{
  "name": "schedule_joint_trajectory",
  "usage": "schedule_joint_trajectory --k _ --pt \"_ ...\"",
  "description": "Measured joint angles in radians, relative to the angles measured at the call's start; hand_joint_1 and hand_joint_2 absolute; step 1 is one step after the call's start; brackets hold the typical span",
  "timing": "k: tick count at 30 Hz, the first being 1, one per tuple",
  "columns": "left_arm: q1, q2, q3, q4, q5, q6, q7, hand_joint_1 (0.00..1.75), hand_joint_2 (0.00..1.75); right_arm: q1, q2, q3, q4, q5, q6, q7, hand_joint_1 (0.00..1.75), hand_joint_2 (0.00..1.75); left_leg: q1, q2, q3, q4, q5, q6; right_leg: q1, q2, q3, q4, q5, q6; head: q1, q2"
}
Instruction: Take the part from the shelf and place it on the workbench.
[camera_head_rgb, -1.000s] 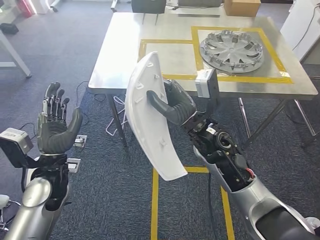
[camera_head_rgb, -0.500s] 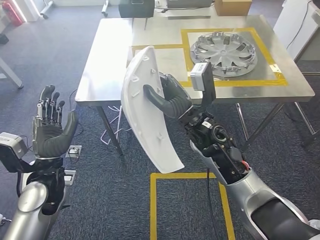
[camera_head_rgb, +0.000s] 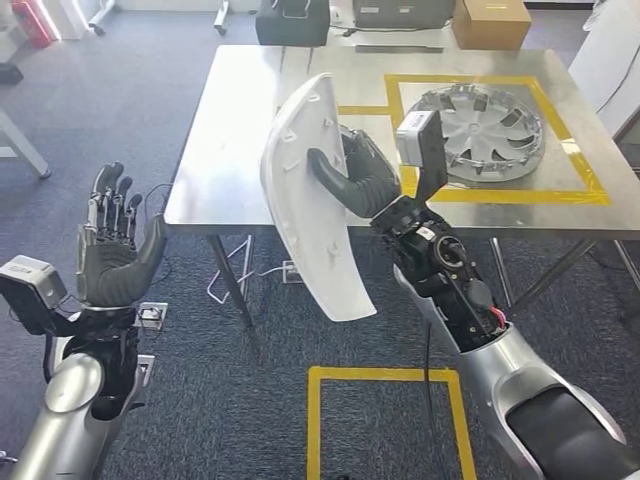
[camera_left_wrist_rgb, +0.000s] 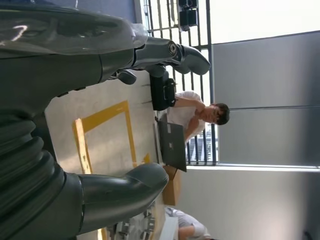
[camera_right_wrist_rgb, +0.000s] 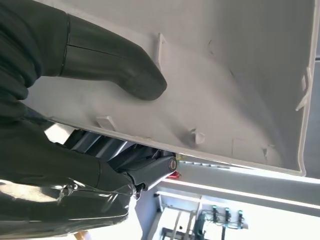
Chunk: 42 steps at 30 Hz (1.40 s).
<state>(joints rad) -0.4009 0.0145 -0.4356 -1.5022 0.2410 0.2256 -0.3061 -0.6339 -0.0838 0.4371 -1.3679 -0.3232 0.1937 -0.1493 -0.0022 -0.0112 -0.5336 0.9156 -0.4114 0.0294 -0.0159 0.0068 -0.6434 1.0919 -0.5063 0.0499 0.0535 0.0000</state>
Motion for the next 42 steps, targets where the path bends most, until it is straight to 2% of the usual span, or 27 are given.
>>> schedule_joint_trajectory --k 2,3,6,7,9,11,12,13,14,17,18,19,20,22,24,26,27,28,29,30,32,33,34,37,38,41,42 --pt "-0.004 -0.002 0.0 0.004 0.006 -0.005 -0.007 0.0 1.75 -0.018 -0.006 -0.009 0.021 0.012 -0.005 -0.01 1.75 1.75 -0.002 -0.001 0.02 0.007 -0.025 -0.01 -0.001 -0.004 0.018 -0.128 0.118 -0.003 0.005 0.0" --pt "-0.007 -0.003 -0.001 0.007 0.008 -0.008 -0.011 0.0 1.75 -0.025 -0.008 -0.013 0.03 0.016 -0.007 -0.014 1.75 1.75 -0.003 -0.001 0.025 0.01 -0.033 -0.016 0.0 -0.004 0.022 -0.16 0.15 -0.01 0.004 0.0" --pt "-0.014 -0.006 -0.001 0.01 0.011 -0.01 -0.016 0.0 1.75 -0.049 -0.013 -0.028 0.047 0.02 -0.006 -0.021 1.75 1.75 0.0 0.0 0.027 0.032 -0.047 -0.033 0.004 -0.002 0.04 -0.172 0.151 -0.037 -0.005 0.0" --pt "-0.016 -0.006 -0.002 0.01 0.011 -0.011 -0.017 0.0 1.75 -0.058 -0.014 -0.033 0.051 0.021 -0.006 -0.023 1.75 1.75 0.001 0.001 0.009 0.066 -0.051 -0.037 0.004 -0.002 0.048 -0.173 0.146 -0.043 -0.007 0.0" --pt "-0.017 -0.006 -0.002 0.012 0.012 -0.012 -0.019 0.0 1.75 -0.075 -0.016 -0.043 0.063 0.027 -0.01 -0.027 1.75 1.75 0.003 0.004 -0.072 0.196 -0.073 -0.042 0.005 0.001 0.066 -0.174 0.132 -0.053 -0.014 0.0" --pt "-0.017 -0.006 -0.002 0.016 0.014 -0.013 -0.021 0.0 1.75 -0.086 -0.017 -0.053 0.081 0.039 -0.016 -0.034 1.75 1.75 0.003 0.004 -0.171 0.321 -0.122 -0.044 0.007 0.003 0.085 -0.174 0.113 -0.057 -0.022 0.0" --pt "-0.016 -0.006 -0.002 0.018 0.015 -0.014 -0.022 0.0 1.75 -0.092 -0.019 -0.058 0.092 0.046 -0.018 -0.039 1.75 1.75 0.002 0.004 -0.204 0.343 -0.141 -0.044 0.008 0.005 0.098 -0.174 0.102 -0.057 -0.024 0.0" --pt "-0.016 -0.006 -0.002 0.02 0.016 -0.014 -0.023 0.0 1.75 -0.101 -0.022 -0.064 0.105 0.052 -0.018 -0.046 1.75 1.75 0.001 0.004 -0.219 0.327 -0.141 -0.04 0.009 0.006 0.112 -0.174 0.089 -0.057 -0.025 0.0" --pt "-0.016 -0.006 -0.002 0.022 0.016 -0.014 -0.024 0.0 1.75 -0.114 -0.024 -0.071 0.12 0.058 -0.016 -0.053 1.75 1.75 0.0 0.004 -0.216 0.276 -0.115 -0.035 0.01 0.006 0.129 -0.174 0.076 -0.056 -0.026 0.0" --pt "-0.018 -0.006 -0.002 0.03 0.015 -0.017 -0.026 0.0 1.75 -0.16 -0.028 -0.088 0.177 0.074 -0.006 -0.075 1.75 1.75 -0.012 0.003 -0.17 0.056 0.068 -0.014 0.013 0.01 0.172 -0.174 0.035 -0.048 -0.033 0.0" --pt "-0.019 -0.006 -0.002 0.033 0.015 -0.018 -0.027 0.0 1.75 -0.17 -0.029 -0.092 0.195 0.079 -0.005 -0.08 1.75 1.75 -0.015 0.002 -0.16 0.016 0.108 -0.009 0.014 0.012 0.181 -0.176 0.024 -0.044 -0.035 0.0" --pt "-0.02 -0.006 -0.002 0.035 0.014 -0.019 -0.028 0.0 1.75 -0.179 -0.031 -0.096 0.212 0.084 -0.003 -0.086 1.75 1.75 -0.016 0.001 -0.155 -0.002 0.12 -0.006 0.016 0.014 0.187 -0.174 0.019 -0.039 -0.036 0.0" --pt "-0.021 -0.007 -0.003 0.037 0.012 -0.019 -0.029 0.0 1.75 -0.189 -0.032 -0.099 0.229 0.089 0.0 -0.093 1.75 1.75 -0.016 0.0 -0.148 -0.002 0.114 -0.003 0.016 0.015 0.189 -0.17 0.016 -0.035 -0.034 0.0" --pt "-0.025 -0.009 -0.003 0.039 0.01 -0.019 -0.034 0.0 1.75 -0.213 -0.035 -0.107 0.266 0.101 0.008 -0.117 1.75 1.75 -0.012 0.001 -0.128 -0.006 0.102 0.005 0.015 0.011 0.168 -0.119 0.018 -0.029 -0.03 0.0" --pt "-0.026 -0.01 -0.003 0.042 0.008 -0.019 -0.039 0.0 1.75 -0.237 -0.035 -0.111 0.313 0.115 0.018 -0.144 1.75 1.75 -0.01 0.001 -0.103 -0.007 0.085 0.012 0.013 0.005 0.096 0.0 0.003 -0.021 -0.024 0.0" --pt "-0.026 -0.012 -0.003 0.047 0.008 -0.02 -0.042 0.0 1.75 -0.251 -0.035 -0.112 0.363 0.131 0.026 -0.167 1.75 1.75 -0.009 0.001 -0.078 -0.007 0.062 0.016 0.011 0.003 0.008 0.122 -0.052 -0.011 -0.017 0.0" --pt "-0.025 -0.012 -0.003 0.05 0.008 -0.021 -0.043 0.0 1.75 -0.256 -0.035 -0.112 0.388 0.139 0.029 -0.176 1.75 1.75 -0.009 -0.001 -0.063 -0.006 0.049 0.016 0.008 0.003 -0.025 0.148 -0.082 -0.007 -0.014 0.0" --pt "-0.025 -0.012 -0.003 0.053 0.008 -0.021 -0.044 0.0 1.75 -0.262 -0.035 -0.112 0.412 0.146 0.031 -0.183 1.75 1.75 -0.009 -0.003 -0.046 -0.006 0.035 0.014 0.006 0.002 -0.044 0.143 -0.098 -0.004 -0.01 0.0" --pt "-0.025 -0.012 -0.003 0.055 0.008 -0.022 -0.044 0.0 1.75 -0.27 -0.035 -0.112 0.436 0.152 0.032 -0.189 1.75 1.75 -0.008 -0.006 -0.028 -0.004 0.021 0.012 0.004 0.001 -0.049 0.108 -0.088 -0.003 -0.006 0.0" --pt "-0.025 -0.012 -0.003 0.057 0.008 -0.024 -0.044 0.0 1.75 -0.281 -0.035 -0.112 0.46 0.157 0.032 -0.193 1.75 1.75 -0.008 -0.008 -0.009 -0.002 0.004 0.01 0.002 0.0 -0.045 0.048 -0.043 -0.003 -0.002 0.0" --pt "-0.026 -0.012 -0.003 0.062 0.008 -0.028 -0.045 0.0 1.75 -0.307 -0.035 -0.11 0.511 0.166 0.034 -0.199 1.75 1.75 -0.009 -0.012 0.017 0.008 -0.025 0.002 0.001 -0.001 -0.032 -0.094 0.113 -0.009 0.001 0.0" --pt "-0.027 -0.011 -0.003 0.064 0.007 -0.03 -0.045 0.0 1.75 -0.317 -0.035 -0.109 0.533 0.169 0.034 -0.2 1.75 1.75 -0.01 -0.014 0.023 0.012 -0.036 -0.003 0.002 0.0 -0.027 -0.142 0.175 -0.015 0.0 0.0" --pt "-0.028 -0.011 -0.003 0.065 0.007 -0.03 -0.045 0.0 1.75 -0.325 -0.034 -0.108 0.551 0.171 0.035 -0.202 1.75 1.75 -0.01 -0.016 0.024 0.015 -0.043 -0.009 0.006 -0.001 -0.024 -0.167 0.206 -0.023 -0.001 0.0" --pt "-0.032 -0.011 -0.002 0.066 0.002 -0.031 -0.047 0.0 1.75 -0.352 -0.029 -0.107 0.585 0.181 0.043 -0.212 1.75 1.75 -0.007 -0.014 0.014 0.042 -0.05 -0.025 0.008 -0.002 -0.005 -0.175 0.196 -0.047 0.001 0.0" --pt "-0.034 -0.011 -0.002 0.066 0.0 -0.031 -0.047 0.0 1.75 -0.364 -0.026 -0.107 0.6 0.185 0.045 -0.216 1.75 1.75 -0.006 -0.011 -0.009 0.083 -0.055 -0.03 0.007 -0.002 0.003 -0.178 0.192 -0.052 -0.001 0.0" --pt "-0.031 -0.007 -0.001 0.068 -0.001 -0.031 -0.048 0.0 1.75 -0.383 -0.018 -0.105 0.645 0.194 0.046 -0.219 1.75 1.75 0.0 -0.002 -0.15 0.286 -0.115 -0.045 0.006 -0.001 0.021 -0.182 0.174 -0.062 -0.014 0.0" --pt "-0.028 -0.006 -0.001 0.068 -0.002 -0.031 -0.048 0.0 1.75 -0.383 -0.015 -0.104 0.657 0.197 0.047 -0.218 1.75 1.75 0.001 0.0 -0.192 0.328 -0.134 -0.047 0.007 0.0 0.026 -0.181 0.167 -0.062 -0.016 0.0"
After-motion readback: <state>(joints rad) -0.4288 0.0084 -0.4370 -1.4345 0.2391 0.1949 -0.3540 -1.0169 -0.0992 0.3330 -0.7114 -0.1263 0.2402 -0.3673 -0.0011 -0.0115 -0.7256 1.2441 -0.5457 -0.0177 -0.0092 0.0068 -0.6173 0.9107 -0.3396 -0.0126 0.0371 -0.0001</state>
